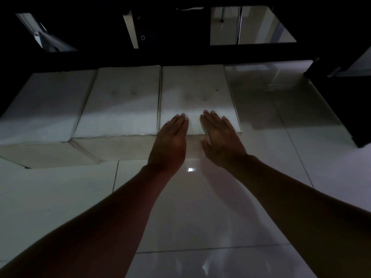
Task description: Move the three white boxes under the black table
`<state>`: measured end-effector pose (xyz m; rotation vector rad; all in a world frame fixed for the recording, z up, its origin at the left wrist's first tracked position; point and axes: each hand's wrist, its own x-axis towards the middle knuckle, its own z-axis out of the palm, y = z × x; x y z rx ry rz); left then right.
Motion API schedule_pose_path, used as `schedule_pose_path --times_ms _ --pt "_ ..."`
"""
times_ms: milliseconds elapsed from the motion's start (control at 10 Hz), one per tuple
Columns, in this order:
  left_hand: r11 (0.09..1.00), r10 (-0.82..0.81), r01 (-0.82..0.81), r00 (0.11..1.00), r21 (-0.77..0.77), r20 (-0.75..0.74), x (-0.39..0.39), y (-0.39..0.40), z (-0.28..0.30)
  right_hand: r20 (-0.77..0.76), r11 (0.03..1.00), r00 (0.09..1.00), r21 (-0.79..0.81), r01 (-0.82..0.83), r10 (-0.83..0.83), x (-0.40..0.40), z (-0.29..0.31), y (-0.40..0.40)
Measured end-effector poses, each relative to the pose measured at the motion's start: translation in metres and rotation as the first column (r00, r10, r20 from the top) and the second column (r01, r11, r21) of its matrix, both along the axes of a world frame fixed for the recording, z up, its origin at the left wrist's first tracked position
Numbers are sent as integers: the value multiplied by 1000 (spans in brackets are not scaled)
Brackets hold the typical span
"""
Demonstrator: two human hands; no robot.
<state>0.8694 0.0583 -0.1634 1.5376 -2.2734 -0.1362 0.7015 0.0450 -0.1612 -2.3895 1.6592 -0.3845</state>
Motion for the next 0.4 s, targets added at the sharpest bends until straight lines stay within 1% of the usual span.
schedule_pose_path --times_ms 100,200,300,400 --pt "997 14 -15 1000 72 24 1 5 14 -5 999 1000 40 1 -1 1 11 7" --pt "989 72 -70 997 132 -12 2 17 47 51 999 997 22 50 -51 4 36 29" --pt "987 131 -123 989 100 -73 2 34 90 135 991 984 -43 123 -116 9 70 50" --pt "982 162 -153 984 116 -74 2 50 131 128 988 981 -26 153 -149 11 109 65"
